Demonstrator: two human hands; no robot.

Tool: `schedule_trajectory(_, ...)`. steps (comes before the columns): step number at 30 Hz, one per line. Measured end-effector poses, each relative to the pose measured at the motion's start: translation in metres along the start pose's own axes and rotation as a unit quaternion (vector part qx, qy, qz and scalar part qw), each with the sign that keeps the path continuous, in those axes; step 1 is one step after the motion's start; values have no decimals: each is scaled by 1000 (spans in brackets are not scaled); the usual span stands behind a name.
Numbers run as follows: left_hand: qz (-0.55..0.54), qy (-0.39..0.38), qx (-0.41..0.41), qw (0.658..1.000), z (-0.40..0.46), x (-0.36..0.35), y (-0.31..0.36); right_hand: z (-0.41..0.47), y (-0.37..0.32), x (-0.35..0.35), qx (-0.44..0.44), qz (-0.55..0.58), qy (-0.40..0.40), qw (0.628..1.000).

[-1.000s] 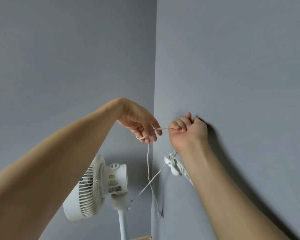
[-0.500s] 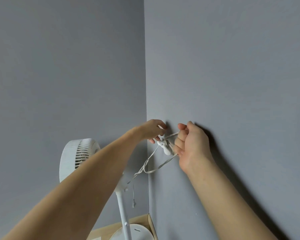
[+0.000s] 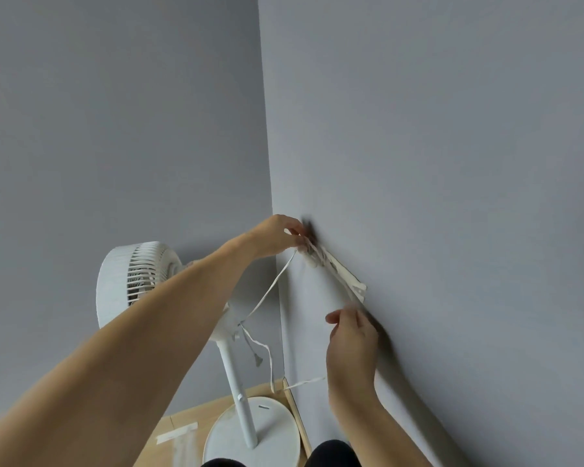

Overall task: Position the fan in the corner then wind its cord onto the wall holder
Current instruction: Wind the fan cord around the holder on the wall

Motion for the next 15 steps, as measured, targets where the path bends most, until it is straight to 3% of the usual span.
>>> schedule_trajectory(7,-36,19,13,999,-2,5,-4,21,44,-3,-55,-129,-35,989)
schedule_trajectory(9,-14,32,7,999,0,4,-1,24,47,-12,-55,-114,-54,990)
schedule_trajectory(15,55,42,-28,997,4,-1,4,47,21,-50,56,-163,-76,982)
Point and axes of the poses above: each hand's wrist, its own z-axis towards the middle knuckle, its own x-axis out of the back of the hand, y = z × x, the point moved 7 cm from there along z, towards the middle knuckle, and after that the axes turned 2 degrees about z, right-handed, at the moved point
